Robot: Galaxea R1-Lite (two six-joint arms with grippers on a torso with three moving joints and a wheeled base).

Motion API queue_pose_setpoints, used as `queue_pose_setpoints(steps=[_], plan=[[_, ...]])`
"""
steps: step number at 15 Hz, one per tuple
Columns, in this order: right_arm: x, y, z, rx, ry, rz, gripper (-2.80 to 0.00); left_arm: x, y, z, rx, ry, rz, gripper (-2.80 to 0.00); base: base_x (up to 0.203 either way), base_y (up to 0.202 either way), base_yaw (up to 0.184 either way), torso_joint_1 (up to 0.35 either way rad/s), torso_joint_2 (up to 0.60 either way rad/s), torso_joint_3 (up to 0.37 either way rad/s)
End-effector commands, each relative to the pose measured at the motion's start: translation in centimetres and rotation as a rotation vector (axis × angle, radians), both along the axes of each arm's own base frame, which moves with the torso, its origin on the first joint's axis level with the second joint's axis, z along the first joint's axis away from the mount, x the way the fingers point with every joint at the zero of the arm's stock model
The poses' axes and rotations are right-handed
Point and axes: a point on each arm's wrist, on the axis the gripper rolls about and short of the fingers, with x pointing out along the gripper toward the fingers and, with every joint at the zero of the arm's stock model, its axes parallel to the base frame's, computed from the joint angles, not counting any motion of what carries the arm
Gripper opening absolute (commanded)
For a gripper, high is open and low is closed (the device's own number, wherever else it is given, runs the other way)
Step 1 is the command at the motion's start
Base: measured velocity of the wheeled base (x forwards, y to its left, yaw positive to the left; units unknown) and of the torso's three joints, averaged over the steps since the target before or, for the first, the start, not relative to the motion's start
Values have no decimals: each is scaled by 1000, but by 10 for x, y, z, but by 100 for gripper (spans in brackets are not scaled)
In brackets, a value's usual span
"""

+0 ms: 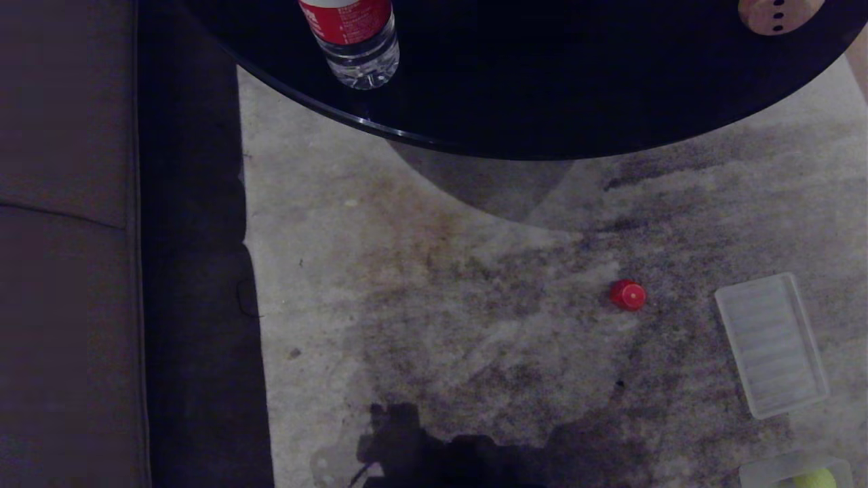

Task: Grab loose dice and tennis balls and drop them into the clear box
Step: Pick up toys out of the box

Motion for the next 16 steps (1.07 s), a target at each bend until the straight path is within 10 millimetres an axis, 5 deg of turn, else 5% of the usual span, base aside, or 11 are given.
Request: queue_pose_setpoints(steps=[1,16], plan=[[0,0,0,1,0,0,-280,0,0,0,-1,1,1,-280,0,0,0,0,0,0],[0,0,0,1,0,0,-280,0,0,0,-1,3,1,-280,0,0,0,0,0,0]])
